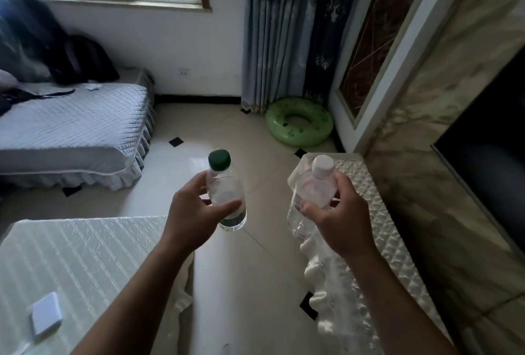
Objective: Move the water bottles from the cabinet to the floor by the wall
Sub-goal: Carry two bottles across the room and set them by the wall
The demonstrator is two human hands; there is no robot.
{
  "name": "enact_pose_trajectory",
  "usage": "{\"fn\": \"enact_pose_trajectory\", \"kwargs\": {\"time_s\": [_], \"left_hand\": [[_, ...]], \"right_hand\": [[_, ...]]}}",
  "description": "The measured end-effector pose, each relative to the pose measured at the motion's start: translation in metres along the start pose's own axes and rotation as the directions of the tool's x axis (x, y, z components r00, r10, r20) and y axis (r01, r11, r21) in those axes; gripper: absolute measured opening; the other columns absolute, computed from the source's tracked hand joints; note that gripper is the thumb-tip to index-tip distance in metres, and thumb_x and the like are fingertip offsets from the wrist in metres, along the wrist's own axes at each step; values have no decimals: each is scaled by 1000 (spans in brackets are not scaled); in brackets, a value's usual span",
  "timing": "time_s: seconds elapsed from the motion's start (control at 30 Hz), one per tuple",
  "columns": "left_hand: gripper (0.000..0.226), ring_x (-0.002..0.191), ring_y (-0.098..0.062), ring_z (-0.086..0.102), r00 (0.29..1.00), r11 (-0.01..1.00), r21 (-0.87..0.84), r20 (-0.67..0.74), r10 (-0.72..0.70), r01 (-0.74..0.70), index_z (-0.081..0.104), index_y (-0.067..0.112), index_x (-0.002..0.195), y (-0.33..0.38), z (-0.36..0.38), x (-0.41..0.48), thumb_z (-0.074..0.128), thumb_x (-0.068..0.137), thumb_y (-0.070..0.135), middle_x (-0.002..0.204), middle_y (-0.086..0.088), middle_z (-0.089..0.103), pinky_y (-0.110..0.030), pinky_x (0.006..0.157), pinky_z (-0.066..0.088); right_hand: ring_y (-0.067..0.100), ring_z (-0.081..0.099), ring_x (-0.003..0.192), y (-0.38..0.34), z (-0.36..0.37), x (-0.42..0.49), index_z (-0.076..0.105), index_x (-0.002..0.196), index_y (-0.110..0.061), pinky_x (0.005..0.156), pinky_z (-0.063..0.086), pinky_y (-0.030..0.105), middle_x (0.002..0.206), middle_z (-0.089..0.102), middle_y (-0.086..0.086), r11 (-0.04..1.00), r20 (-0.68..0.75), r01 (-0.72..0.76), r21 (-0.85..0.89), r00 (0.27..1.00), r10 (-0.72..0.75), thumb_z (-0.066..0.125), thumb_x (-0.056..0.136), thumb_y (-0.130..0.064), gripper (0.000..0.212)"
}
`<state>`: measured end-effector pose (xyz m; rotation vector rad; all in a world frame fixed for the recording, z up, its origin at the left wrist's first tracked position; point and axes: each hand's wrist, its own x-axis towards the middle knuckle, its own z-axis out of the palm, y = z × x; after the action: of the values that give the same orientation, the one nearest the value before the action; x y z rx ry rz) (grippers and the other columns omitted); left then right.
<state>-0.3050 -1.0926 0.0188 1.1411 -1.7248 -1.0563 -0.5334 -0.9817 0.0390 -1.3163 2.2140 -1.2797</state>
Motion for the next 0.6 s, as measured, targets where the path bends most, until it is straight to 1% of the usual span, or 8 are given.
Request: {"fn": "enact_pose_trajectory", "kwargs": {"time_s": [0.1, 0.2, 0.33, 0.4, 0.47, 0.6], "left_hand": [[55, 89, 1, 67, 1000, 1000, 7, 0, 2, -2, 62, 42, 103, -10, -10, 40, 90, 63, 17, 94, 19, 71, -17, 71, 55], [54, 90, -1, 67, 1000, 1000, -1, -4, -7, 7, 62, 44, 103, -19, -14, 76, 90, 64, 19, 96, 18, 71, -20, 72, 56], [53, 93, -5, 68, 1000, 1000, -7, -1, -24, 24, 66, 30, 112, -36, -14, 124, 89, 65, 21, 99, 12, 72, -24, 74, 57], [54, 92, -5, 68, 1000, 1000, -6, -10, -30, 30, 66, 28, 113, -42, -13, 150, 90, 65, 21, 99, 12, 72, -25, 74, 58], [54, 91, -4, 68, 999, 1000, -2, -27, -31, 31, 65, 33, 111, -48, -10, 180, 89, 63, 26, 98, 13, 72, -26, 74, 58], [52, 92, -4, 67, 996, 998, 38, -72, -46, 49, 61, 43, 105, -56, 3, 248, 86, 60, 36, 99, 13, 71, -30, 75, 60]], "right_hand": [[11, 64, 83, -9, 22, 27, 54, 123, -28, 76, 55, 40, 95, 66, -11, 1000, -13, -12, 11, 1000, 12, 78, 65, -42, 65], [10, 64, 83, -14, 40, 59, 54, 125, -26, 76, 56, 39, 96, 65, -10, 1000, -15, -12, 8, 1000, 12, 81, 67, -36, 65], [11, 65, 80, -13, 67, 111, 54, 125, -26, 76, 56, 40, 91, 66, -10, 1000, 13, -8, 11, 1000, 7, 80, 66, -36, 65], [14, 66, 80, -11, 83, 141, 53, 126, -27, 75, 56, 40, 91, 67, -8, 1000, 19, 2, 27, 1000, -2, 77, 63, -40, 68], [15, 66, 80, -7, 99, 174, 53, 125, -28, 75, 57, 41, 93, 67, -6, 999, 29, 21, 38, 999, -22, 79, 63, -40, 68], [15, 67, 76, -2, 123, 249, 54, 126, -25, 73, 57, 39, 88, 69, -5, 998, 79, 46, 49, 996, -50, 83, 66, -36, 68]]}}
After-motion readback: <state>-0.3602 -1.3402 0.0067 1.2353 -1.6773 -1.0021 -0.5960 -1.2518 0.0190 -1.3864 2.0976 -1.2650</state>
